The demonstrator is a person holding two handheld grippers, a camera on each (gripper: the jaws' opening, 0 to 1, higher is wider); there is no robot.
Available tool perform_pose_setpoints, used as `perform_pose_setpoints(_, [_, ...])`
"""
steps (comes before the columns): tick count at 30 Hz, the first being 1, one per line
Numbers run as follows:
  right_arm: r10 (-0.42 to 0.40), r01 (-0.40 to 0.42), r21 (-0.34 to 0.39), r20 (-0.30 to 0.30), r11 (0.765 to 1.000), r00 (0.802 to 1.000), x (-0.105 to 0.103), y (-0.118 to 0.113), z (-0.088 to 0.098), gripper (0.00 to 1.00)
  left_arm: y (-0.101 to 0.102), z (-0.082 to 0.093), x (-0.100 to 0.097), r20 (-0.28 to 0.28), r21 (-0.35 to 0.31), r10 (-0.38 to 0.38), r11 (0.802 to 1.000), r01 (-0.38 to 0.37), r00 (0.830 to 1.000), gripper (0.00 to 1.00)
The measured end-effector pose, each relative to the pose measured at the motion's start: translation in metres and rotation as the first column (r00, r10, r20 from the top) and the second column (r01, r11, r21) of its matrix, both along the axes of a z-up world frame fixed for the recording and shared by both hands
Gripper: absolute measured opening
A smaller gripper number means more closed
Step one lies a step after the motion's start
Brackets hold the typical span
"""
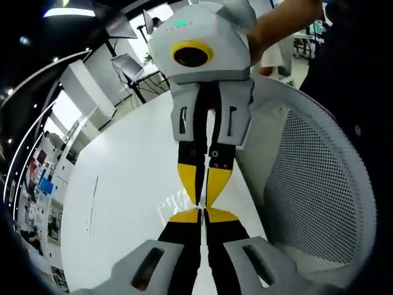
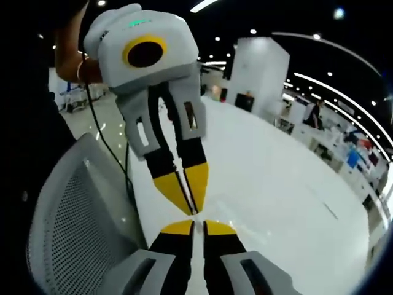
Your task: Open the resealable bag by pulling the two sides of the seal apart until the entire bag opening is separated and visibly accessible.
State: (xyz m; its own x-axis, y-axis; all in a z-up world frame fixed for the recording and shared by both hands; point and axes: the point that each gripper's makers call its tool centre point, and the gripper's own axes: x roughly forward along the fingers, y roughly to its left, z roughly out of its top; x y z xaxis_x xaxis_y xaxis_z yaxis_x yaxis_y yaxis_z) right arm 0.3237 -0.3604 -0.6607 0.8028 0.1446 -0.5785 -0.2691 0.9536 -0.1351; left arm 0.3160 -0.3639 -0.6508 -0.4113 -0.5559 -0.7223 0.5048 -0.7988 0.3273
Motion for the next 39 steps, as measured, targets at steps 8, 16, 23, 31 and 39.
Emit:
perform_pose_setpoints(8, [0.024,-0.025,-0.034,-0.011,0.999,1.000,-0.002,0.002,-0.002,0.00,0.002,0.000,-0.001,-0.017,0.002,0.005,1.000,-0.005,1.000,0.08])
perform_pose_setpoints(16, [0.033,-0.034,-0.044,-0.012,0.998,0.999,-0.003,0.004,-0.001,0.00,0.005,-0.007,-0.002,-0.039,0.026,0.008,1.000,-0.007,0.999,0.03])
perform_pose_setpoints(23, [0.052,-0.053,-0.054,-0.025,0.997,0.998,-0.006,0.008,-0.004,0.00,0.007,-0.005,-0.005,-0.068,0.035,0.009,0.999,-0.007,0.998,0.01])
perform_pose_setpoints(31, [0.074,-0.076,-0.065,-0.036,0.995,0.997,-0.007,0.012,-0.007,0.00,0.007,-0.006,-0.009,-0.086,0.049,-0.016,0.999,0.020,0.996,0.00])
perform_pose_setpoints(39, [0.087,-0.091,-0.070,-0.047,0.993,0.995,-0.010,0.013,-0.008,0.00,0.009,-0.009,-0.010,-0.135,0.094,0.041,0.995,-0.028,0.990,0.00])
